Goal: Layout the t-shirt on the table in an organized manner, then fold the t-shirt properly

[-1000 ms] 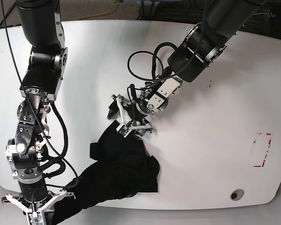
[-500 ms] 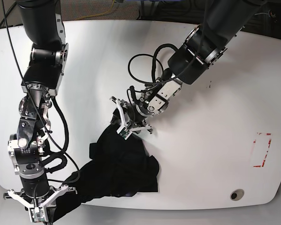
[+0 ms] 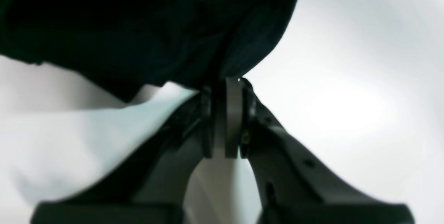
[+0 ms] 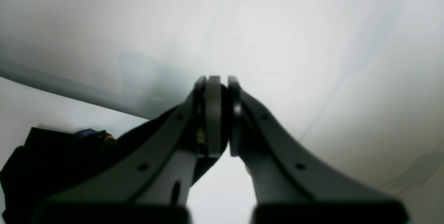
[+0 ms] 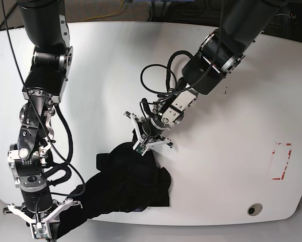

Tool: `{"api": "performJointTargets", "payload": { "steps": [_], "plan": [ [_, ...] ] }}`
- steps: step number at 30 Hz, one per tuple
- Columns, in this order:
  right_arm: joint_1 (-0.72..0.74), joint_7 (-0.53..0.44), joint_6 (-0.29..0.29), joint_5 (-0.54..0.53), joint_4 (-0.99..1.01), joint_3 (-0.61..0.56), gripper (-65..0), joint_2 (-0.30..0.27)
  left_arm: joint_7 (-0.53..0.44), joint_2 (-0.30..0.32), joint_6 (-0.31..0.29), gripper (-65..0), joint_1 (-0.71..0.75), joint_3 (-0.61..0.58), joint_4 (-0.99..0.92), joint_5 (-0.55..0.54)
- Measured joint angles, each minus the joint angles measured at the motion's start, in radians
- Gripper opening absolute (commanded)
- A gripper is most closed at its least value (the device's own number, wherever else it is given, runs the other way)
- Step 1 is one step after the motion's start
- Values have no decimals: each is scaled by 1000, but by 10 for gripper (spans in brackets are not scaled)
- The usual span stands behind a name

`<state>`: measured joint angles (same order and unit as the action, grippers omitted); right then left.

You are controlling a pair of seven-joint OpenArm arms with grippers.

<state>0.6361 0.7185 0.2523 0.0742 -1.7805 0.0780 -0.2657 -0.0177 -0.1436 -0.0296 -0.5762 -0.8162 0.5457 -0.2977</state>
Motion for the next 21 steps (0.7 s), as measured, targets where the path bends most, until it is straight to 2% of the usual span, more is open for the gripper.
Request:
{"api": "performJointTargets", "payload": {
  "steps": [4, 8, 14, 21],
  "plan": [
    [-8, 0, -1, 1, -15, 0, -650, -1, 16, 7, 5, -616, 12, 0, 53, -2],
    [-38, -2, 0, 1, -62, 1, -650, -3, 24, 53, -12, -616, 28, 0, 170, -4],
    [-87, -1, 0, 2, -100, 1, -650, -3, 157, 147, -3, -616, 106, 99, 400, -6],
    [-97, 0, 3, 1, -106, 0, -650, 3, 285, 205, 4, -616, 164, 197, 645, -2]
  ]
}}
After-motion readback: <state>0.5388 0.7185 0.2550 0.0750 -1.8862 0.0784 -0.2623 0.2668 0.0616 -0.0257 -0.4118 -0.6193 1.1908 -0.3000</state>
